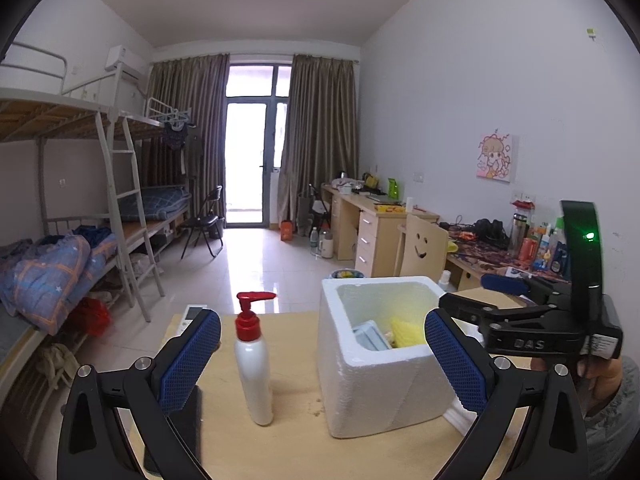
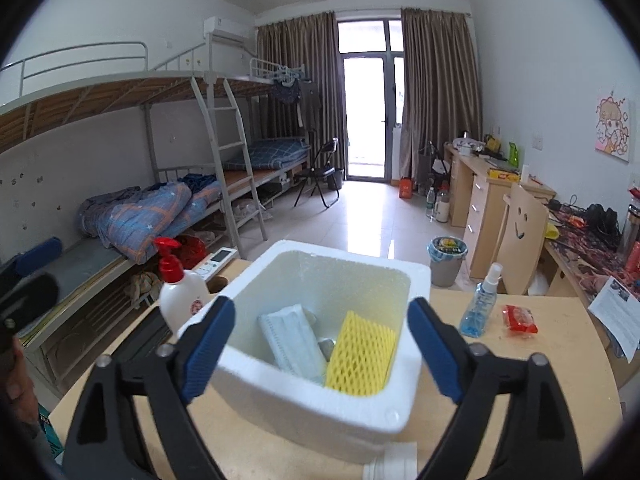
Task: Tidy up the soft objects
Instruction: 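Withdraw both tools from the foam box back over the table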
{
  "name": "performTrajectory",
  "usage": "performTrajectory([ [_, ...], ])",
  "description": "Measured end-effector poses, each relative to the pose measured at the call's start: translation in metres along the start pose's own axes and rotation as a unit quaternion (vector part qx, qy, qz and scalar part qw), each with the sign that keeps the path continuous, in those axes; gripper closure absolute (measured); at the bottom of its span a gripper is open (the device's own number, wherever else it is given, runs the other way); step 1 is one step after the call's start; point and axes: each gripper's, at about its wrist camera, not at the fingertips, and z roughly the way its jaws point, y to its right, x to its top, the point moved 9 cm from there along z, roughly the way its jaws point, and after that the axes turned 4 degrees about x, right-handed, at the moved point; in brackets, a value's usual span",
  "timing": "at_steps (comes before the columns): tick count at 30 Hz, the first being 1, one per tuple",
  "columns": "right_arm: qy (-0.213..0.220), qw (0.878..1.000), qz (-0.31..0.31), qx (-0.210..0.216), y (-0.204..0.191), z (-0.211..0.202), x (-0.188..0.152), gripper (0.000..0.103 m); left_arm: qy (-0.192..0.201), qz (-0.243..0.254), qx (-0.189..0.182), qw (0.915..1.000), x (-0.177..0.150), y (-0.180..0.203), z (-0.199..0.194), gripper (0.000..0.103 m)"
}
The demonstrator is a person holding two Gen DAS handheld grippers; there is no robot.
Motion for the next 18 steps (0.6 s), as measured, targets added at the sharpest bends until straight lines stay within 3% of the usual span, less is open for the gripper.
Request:
performTrajectory([
  [8, 0.034, 0.999, 0.002, -0.002, -0.004, -0.051, 0.004, 0.000, 0.010, -0.013, -0.003, 0.9999, 0.006, 0.014, -0.022, 0.001],
  [18, 0.069, 0.997, -0.002, -0.017, -0.003, -0.113, -0.009, 0.000, 0.021, -0.018, -0.014, 0.9995, 0.000, 0.052, -0.049, 0.001],
])
